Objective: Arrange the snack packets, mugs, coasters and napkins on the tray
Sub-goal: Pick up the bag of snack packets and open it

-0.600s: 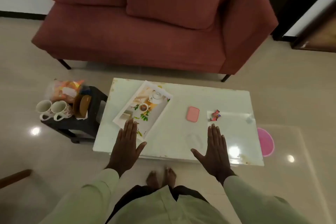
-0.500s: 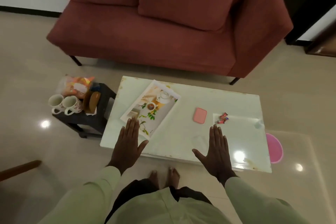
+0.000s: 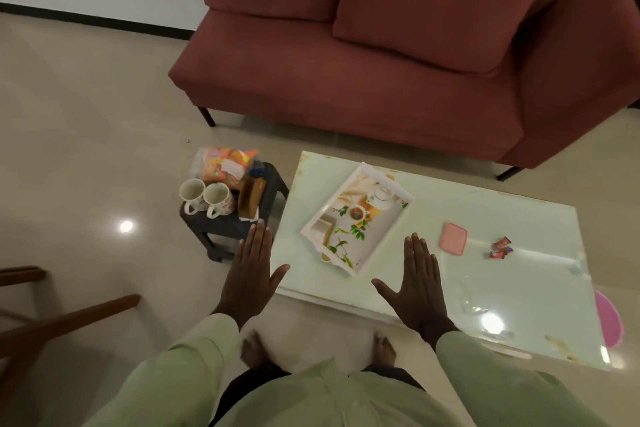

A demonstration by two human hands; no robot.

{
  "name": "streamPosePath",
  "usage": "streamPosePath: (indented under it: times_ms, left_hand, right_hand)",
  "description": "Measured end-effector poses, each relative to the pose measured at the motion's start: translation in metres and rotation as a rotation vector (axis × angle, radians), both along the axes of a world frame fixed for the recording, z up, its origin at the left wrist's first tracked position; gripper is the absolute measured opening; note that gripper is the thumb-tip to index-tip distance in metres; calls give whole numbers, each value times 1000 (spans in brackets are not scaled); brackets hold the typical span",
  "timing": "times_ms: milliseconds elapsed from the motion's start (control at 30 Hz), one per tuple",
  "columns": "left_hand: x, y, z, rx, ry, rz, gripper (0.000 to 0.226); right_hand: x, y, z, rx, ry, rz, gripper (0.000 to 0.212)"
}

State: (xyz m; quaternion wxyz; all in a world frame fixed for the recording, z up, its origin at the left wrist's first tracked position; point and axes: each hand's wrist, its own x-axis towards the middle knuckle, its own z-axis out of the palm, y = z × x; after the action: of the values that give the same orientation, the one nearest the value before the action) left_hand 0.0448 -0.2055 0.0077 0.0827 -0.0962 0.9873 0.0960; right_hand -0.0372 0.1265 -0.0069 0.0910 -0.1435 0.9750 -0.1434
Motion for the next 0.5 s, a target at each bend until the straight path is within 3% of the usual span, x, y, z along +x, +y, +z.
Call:
streamPosePath:
  times_ms: [267,500]
  left_hand:
    - [16,-149,6,14,52,-6,83]
    - [12,-208,6,33,72,21,82]
  right_hand:
    - [35,-166,2,-45,-12,-13,106]
    - [24,-251,4,-43,-8,41,104]
